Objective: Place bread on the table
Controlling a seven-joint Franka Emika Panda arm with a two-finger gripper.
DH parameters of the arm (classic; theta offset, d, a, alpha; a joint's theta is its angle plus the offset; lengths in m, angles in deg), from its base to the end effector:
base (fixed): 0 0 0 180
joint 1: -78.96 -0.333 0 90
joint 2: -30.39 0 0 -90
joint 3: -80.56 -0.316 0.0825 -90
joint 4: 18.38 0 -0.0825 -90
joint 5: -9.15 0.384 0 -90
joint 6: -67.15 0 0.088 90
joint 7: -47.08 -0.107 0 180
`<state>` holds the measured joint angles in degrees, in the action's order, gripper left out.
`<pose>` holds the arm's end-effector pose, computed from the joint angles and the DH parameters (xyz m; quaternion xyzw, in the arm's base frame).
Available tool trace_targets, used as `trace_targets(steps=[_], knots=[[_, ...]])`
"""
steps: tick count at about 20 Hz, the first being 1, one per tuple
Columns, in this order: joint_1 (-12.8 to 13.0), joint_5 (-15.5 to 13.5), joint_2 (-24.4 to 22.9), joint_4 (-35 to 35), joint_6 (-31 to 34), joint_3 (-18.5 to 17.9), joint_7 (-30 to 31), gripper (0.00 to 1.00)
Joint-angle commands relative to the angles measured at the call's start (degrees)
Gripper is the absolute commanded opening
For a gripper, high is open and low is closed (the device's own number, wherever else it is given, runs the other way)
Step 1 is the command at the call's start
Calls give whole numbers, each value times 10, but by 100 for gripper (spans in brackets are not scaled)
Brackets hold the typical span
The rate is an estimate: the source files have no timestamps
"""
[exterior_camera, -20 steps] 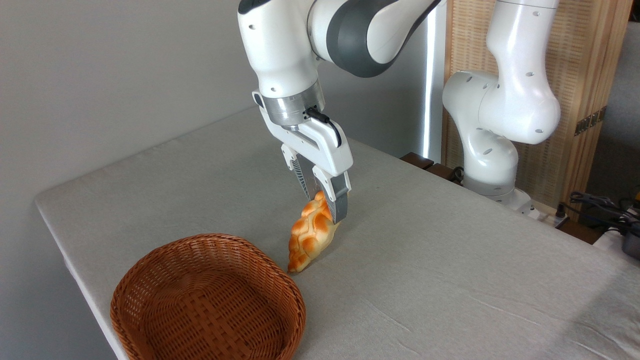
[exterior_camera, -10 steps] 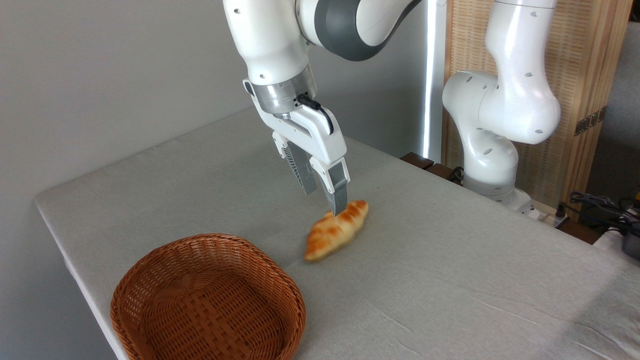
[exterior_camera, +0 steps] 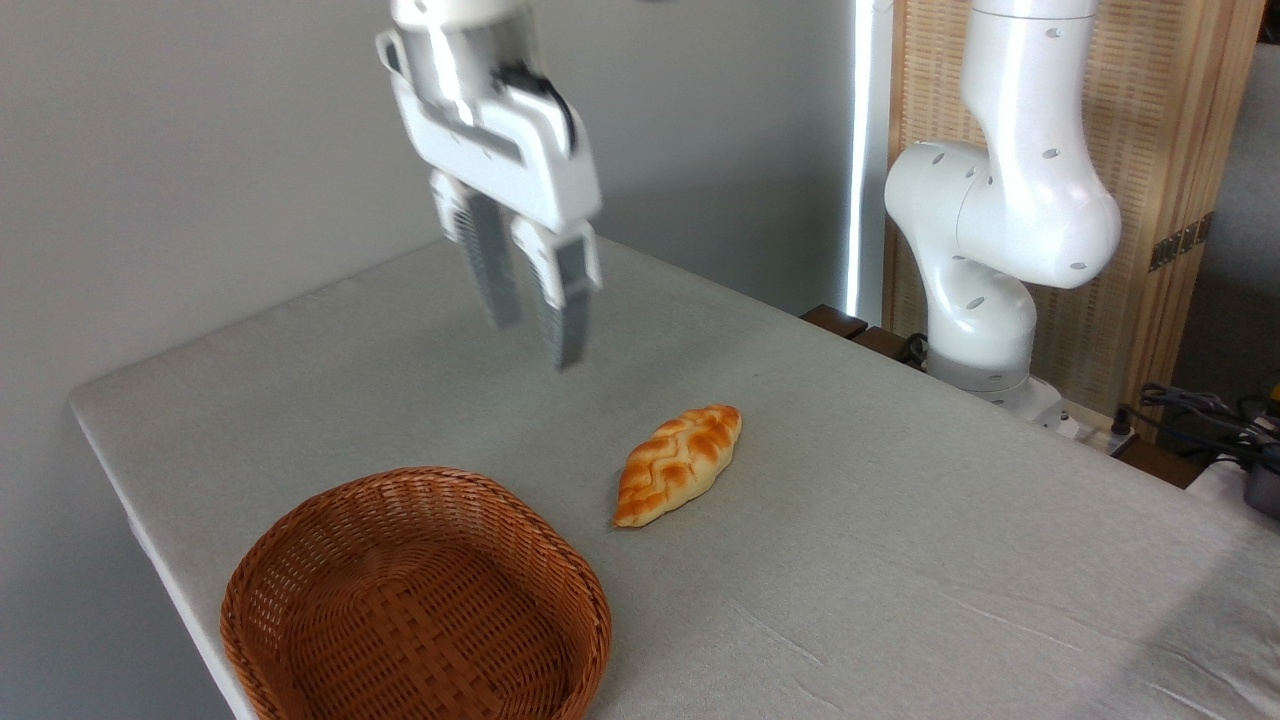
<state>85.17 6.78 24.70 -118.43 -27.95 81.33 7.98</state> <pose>0.5248 -0.0687 0.6029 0.9207 -0.3897 0.0117 0.0174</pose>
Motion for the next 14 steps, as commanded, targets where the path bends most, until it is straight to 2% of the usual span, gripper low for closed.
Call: trace_targets(steps=[1,4,9,14], knots=[[-22,-10,59,104,27,18,19,100],[-29,-10,58,103,30,27,20,100],[-28,-7,59,114,33,10,17,100],[-26,-2,59,115,33,10,24,100]])
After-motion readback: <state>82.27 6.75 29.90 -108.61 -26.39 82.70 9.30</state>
